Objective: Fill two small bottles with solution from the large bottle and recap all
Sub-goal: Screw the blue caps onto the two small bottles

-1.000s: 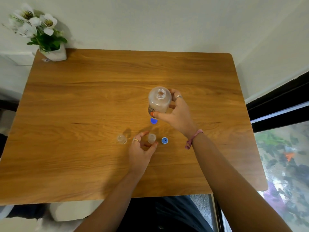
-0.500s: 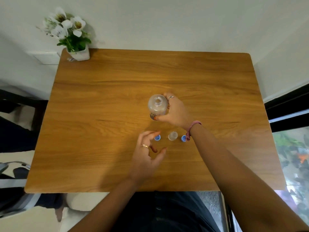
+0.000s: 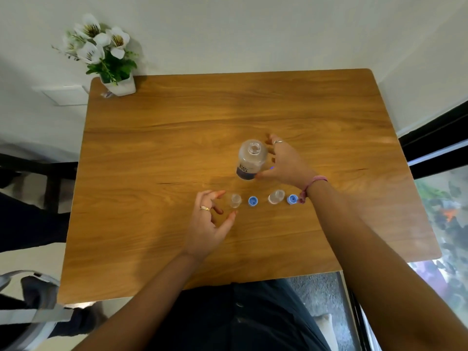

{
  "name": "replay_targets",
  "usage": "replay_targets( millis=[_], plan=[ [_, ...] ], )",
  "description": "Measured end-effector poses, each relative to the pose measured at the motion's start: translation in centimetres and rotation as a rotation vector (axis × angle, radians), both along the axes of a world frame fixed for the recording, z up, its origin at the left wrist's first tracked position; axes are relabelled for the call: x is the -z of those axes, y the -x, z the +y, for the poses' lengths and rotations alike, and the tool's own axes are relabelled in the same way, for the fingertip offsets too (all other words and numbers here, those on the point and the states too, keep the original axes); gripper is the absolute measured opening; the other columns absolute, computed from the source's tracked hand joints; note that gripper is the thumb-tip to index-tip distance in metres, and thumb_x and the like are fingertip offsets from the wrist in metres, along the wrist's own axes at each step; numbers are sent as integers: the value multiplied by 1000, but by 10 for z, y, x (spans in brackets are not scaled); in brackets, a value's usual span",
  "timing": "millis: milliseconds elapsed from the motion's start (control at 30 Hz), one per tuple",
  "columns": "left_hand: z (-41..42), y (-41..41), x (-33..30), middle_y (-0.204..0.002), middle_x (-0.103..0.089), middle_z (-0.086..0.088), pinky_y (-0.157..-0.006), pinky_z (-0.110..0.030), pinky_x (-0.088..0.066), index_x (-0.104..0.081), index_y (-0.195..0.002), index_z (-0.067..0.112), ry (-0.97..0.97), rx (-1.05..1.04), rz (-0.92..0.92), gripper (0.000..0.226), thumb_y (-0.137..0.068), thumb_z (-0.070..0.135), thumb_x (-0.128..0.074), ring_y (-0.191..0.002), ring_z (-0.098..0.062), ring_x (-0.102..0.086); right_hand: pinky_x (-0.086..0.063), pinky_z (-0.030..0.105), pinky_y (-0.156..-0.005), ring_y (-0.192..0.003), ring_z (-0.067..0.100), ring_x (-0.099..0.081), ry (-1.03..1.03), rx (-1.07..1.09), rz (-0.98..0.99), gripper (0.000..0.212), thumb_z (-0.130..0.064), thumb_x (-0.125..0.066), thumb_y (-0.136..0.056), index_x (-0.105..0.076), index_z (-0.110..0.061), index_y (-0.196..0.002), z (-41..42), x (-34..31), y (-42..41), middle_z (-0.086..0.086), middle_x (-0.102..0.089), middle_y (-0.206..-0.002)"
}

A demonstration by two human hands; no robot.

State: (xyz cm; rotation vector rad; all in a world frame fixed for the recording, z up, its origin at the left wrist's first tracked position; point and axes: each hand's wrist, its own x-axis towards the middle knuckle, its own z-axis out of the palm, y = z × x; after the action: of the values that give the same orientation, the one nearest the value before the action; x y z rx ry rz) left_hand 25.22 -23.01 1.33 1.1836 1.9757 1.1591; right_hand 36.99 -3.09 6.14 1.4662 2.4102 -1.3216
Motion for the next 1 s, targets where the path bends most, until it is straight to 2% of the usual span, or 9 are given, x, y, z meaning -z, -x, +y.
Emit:
replay_targets(
  millis=[100,200,267,333,467,567,667,800,1000],
  plan=[
    [2,7,6,-110,-46,13,-70,-11,-46,-52,-123,21,19,3,-8,53,-77,18,-77,-87,-5,-55,-45,34,-99,-122,21,-49,-178,108,-28,83,-18,-78,-70,-34,-6,-139,-14,-28,-12,10,-47,-136],
    [7,14,12,-115,-49,9,-82,-8,-43,-50,-128,18,59,44,-45,57,-77,19,-77,-98,-2,-53,-49,11,-74,-92,9,-61,-274,211,42,42,-17,-69,-81,-57,-10,-121,-49,-55,-23,3,-62,-113],
    [11,15,15,-121,-48,11,-93,-10,-41,-47,-132,17,105,97,-47,61,-78,22,-76,-108,-1,-50,-45,6,-62,-79,5,-62,-236,185,-7,30,-17,-63,-86,-61,-13,-116,-74,-51,-23,1,-66,-104],
    [16,16,20,-126,-48,11,-102,-18,-38,-46,-134,16,136,149,-33,64,-78,23,-76,-116,-2,-46,-44,11,-69,-86,11,-63,-224,84,-125,32,-15,-57,-89,-58,-13,-121,-93,-30,-19,4,-65,-110],
    [24,16,31,-134,-52,2,-106,-29,-40,-46,-136,17,205,182,-50,66,-78,19,-76,-123,-11,-49,-49,31,-84,-111,27,-56,-270,-28,-276,43,-4,-45,-92,-42,-9,-135,-112,18,-5,10,-47,-137],
    [28,16,38,-132,-55,0,-106,-35,-43,-49,-133,16,205,171,-70,62,-78,15,-76,-122,-12,-51,-49,36,-85,-113,32,-57,-271,-55,-367,51,3,-39,-92,-29,-7,-142,-112,34,5,12,-35,-146],
    [31,15,40,-129,-58,-1,-104,-33,-44,-53,-129,14,186,151,-67,57,-78,14,-76,-118,-11,-53,-50,37,-83,-111,34,-58,-295,-81,-422,53,6,-36,-91,-27,-5,-142,-108,43,9,14,-37,-144],
    [34,13,39,-115,-59,5,-96,-24,-46,-59,-122,11,166,137,-58,47,-79,11,-75,-110,-11,-56,-53,36,-78,-105,31,-60,-302,-97,-444,43,3,-39,-92,-38,-5,-134,-103,50,8,16,-51,-129],
    [35,15,45,-114,-66,0,-92,-31,-53,-64,-116,11,153,144,-77,42,-77,13,-76,-106,-11,-60,-53,37,-76,-99,31,-62,-308,-91,-418,34,0,-41,-92,-48,-7,-125,-98,51,8,15,-57,-120]
  ],
)
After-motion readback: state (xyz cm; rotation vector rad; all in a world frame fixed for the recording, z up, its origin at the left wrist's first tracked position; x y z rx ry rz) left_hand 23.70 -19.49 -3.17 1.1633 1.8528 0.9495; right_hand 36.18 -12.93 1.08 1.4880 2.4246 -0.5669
